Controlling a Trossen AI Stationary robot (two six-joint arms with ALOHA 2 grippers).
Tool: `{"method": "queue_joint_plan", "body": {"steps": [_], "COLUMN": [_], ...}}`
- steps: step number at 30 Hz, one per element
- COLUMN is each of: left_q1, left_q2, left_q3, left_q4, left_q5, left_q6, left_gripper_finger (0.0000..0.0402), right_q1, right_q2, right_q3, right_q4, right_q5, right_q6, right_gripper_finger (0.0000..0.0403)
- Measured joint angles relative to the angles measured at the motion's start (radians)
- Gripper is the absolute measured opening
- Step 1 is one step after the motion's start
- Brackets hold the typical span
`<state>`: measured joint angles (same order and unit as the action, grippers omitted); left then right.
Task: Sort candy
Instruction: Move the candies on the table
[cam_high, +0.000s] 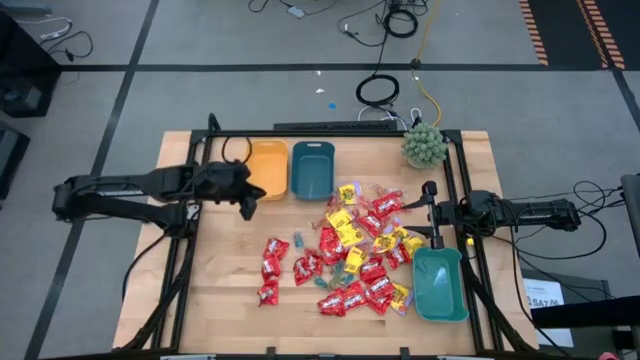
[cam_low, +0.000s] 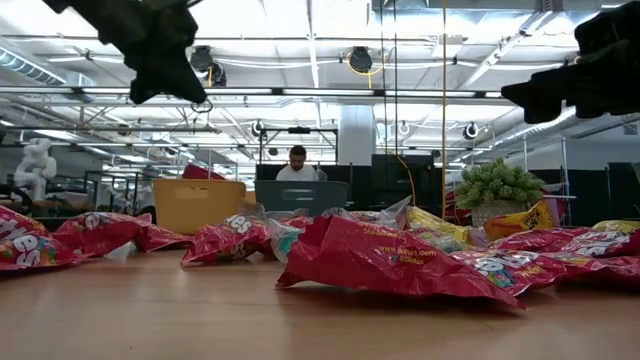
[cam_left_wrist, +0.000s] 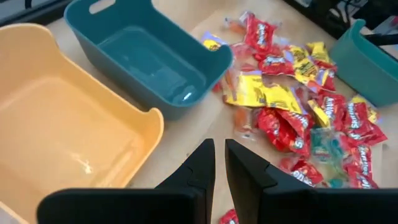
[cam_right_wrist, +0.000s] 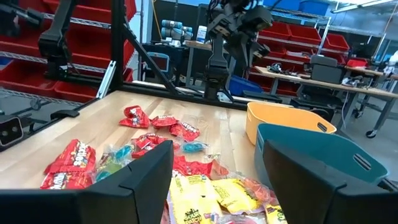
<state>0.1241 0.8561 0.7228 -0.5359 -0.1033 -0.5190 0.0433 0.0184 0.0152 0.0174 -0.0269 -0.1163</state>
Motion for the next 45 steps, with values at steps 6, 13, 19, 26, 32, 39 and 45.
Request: {"method": "queue_joint_plan", "body": {"steps": [6,13,19,26,32,39,45], "left_q1": [-0.022,-0.022,-0.022,-0.021,-0.021,-0.021,-0.021], "left_q2": [-0.013,-0.013,-0.013,-0.012,-0.012,-0.012,-0.012], "left_q3": [0.000,0.000,0.000,0.000,0.000,0.000,-0.001], "left_q4": [0.007,0.007,0.006,0.006,0.006,0.005,0.004], "left_q5": [-0.035,-0.079,-0.098,-0.101,-0.103,-0.103,-0.103], "left_q6": [0.001,0.001,0.001,0.001,0.001,0.002,0.005], "left_gripper_finger": [0.0048,0.0048,0.0048,0.0048,0.0048,0.0048,0.0048], "right_q1": [0.000,0.001,0.001,0.001,0.001,0.001,0.000], "right_q2": [0.000,0.000,0.000,0.000,0.000,0.006,0.026], "right_q3": [0.000,0.000,0.000,0.000,0.000,0.000,0.002], "right_q4": [0.020,0.024,0.024,0.024,0.012,0.006,0.111], "right_q5": [0.000,-0.005,-0.002,-0.001,0.009,0.074,0.316], "right_q6": [0.058,0.327,0.646,0.808,0.812,0.834,0.780], "right_gripper_finger": [0.0242,0.0242,0.0242,0.0242,0.0242,0.0242,0.0242]}}
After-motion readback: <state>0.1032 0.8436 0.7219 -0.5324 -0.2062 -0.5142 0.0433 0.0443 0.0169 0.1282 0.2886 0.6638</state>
